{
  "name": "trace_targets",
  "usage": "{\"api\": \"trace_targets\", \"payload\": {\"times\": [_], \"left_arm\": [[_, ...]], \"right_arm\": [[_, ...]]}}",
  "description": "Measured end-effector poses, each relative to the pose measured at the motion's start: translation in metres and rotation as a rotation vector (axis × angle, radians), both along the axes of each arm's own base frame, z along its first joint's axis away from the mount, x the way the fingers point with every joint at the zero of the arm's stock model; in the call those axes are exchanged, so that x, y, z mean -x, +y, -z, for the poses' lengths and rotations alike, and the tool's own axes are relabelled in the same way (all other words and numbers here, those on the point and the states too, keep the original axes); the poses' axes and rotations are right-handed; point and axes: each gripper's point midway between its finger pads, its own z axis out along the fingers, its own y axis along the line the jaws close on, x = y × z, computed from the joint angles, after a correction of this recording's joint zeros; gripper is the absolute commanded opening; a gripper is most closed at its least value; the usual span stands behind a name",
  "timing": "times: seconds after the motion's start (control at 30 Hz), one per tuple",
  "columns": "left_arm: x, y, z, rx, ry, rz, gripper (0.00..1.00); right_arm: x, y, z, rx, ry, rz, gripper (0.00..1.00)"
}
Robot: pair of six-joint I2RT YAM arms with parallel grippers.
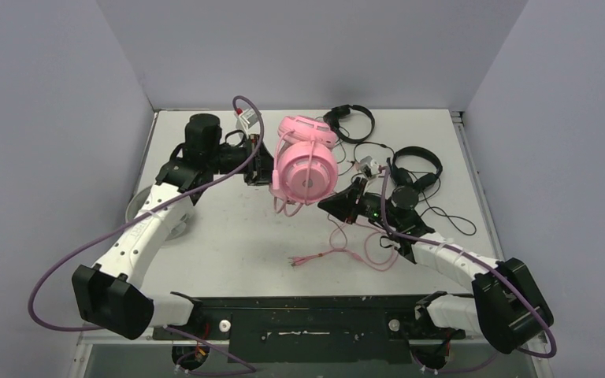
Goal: Wrap the headphones
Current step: Wrap the headphones cable around the headphones.
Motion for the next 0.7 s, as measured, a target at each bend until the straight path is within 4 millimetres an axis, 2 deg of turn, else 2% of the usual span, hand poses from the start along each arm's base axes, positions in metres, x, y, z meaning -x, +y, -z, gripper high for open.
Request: {"api": "trace_targets", "payload": {"times": [0.1, 0.23, 0.33, 0.4, 0.47, 0.53, 0.63, 0.7], "left_arm": [[0.006, 0.002, 0.010, -0.048, -0.051, 0.033, 0.00], [0.019, 0.000, 0.034, -0.229, -0.129, 0.061, 0.00], [0.026, -0.005, 0.053, -0.400, -0.225, 0.095, 0.00], [0.024, -0.001, 0.074, -0.542, -0.286, 0.102, 0.00], [0.018, 0.013, 0.093, -0.669, -0.317, 0.088, 0.00], [0.006, 0.031, 0.105, -0.793, -0.363, 0.054, 0.00], [-0.015, 0.058, 0.107, -0.956, -0.466, -0.026, 0.00], [-0.027, 0.074, 0.101, -1.057, -0.551, -0.079, 0.00]], "right_arm": [[-0.004, -0.003, 0.000, -0.004, 0.014, -0.012, 0.00], [-0.021, -0.009, -0.004, 0.013, 0.042, 0.004, 0.00], [-0.037, -0.009, -0.020, 0.038, 0.047, 0.015, 0.00], [-0.044, -0.009, -0.033, 0.050, 0.035, 0.020, 0.00], [-0.048, -0.008, -0.042, 0.065, 0.029, 0.019, 0.00], [-0.048, -0.009, -0.042, 0.084, 0.042, 0.020, 0.00], [-0.047, -0.013, -0.029, 0.128, 0.097, 0.025, 0.00], [-0.046, -0.017, -0.021, 0.157, 0.137, 0.030, 0.00]]}}
